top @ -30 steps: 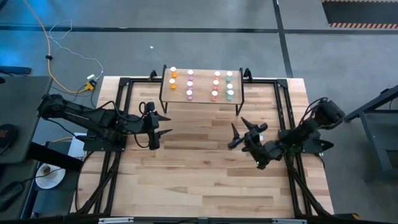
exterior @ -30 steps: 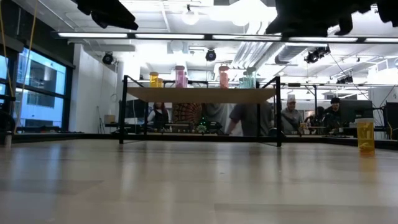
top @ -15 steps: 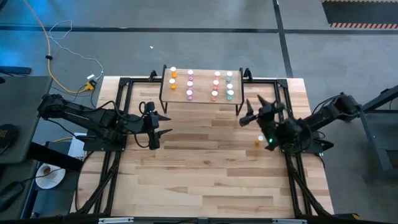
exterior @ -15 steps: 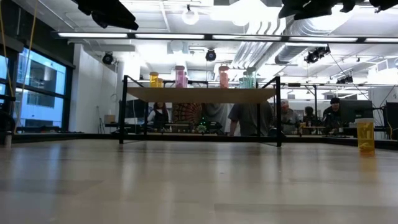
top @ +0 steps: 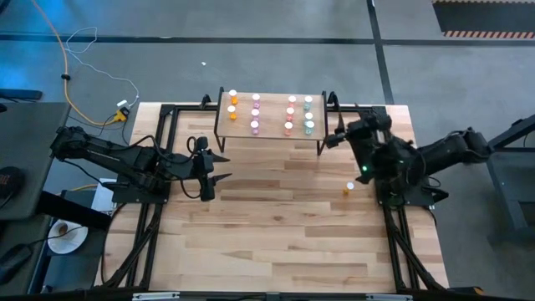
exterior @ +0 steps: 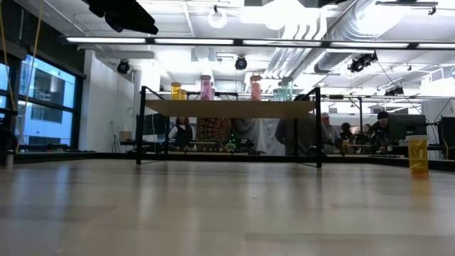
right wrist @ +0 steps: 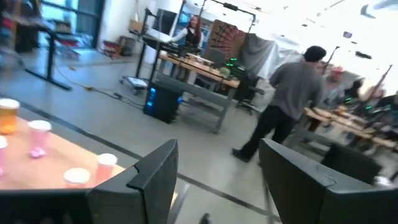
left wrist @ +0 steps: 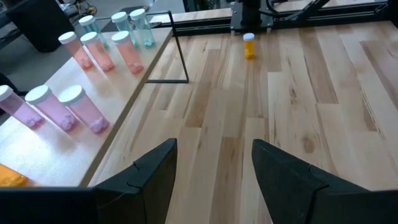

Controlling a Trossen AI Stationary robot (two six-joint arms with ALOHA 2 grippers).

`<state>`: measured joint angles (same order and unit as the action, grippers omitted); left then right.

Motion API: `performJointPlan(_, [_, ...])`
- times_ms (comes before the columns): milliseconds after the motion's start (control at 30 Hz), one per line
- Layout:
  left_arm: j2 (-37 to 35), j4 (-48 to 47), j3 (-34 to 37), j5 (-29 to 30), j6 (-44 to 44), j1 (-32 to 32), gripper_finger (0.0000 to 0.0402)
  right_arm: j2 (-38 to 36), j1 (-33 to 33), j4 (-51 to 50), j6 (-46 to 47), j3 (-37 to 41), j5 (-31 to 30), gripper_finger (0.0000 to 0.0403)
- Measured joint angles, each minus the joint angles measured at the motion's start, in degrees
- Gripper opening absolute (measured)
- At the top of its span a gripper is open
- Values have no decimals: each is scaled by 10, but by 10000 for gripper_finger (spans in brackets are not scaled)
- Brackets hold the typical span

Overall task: Pick and place medicine bottles onto shelf by color
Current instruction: Put the blue pill bottle on the shelf aligned with other blue pill bottles

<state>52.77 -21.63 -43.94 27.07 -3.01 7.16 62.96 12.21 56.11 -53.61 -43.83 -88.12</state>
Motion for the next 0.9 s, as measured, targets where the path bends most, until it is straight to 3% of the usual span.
performJointPlan(267, [0,0,0,0,1,0,200,4,-56,-204,112,-50,26,218])
performJointPlan(567, [0,0,0,1,-5,0,200,4,-132,-380,210,-102,225,218])
performJointPlan(667, [0,0,0,1,-14,0,200,3,-163,-494,264,-150,269,218])
performJointPlan(800, [0,0,0,1,-14,0,200,3,-208,-692,393,-238,394,218])
performJointPlan(900, [0,0,0,1,-14,0,200,2,-239,-823,480,-296,445,218])
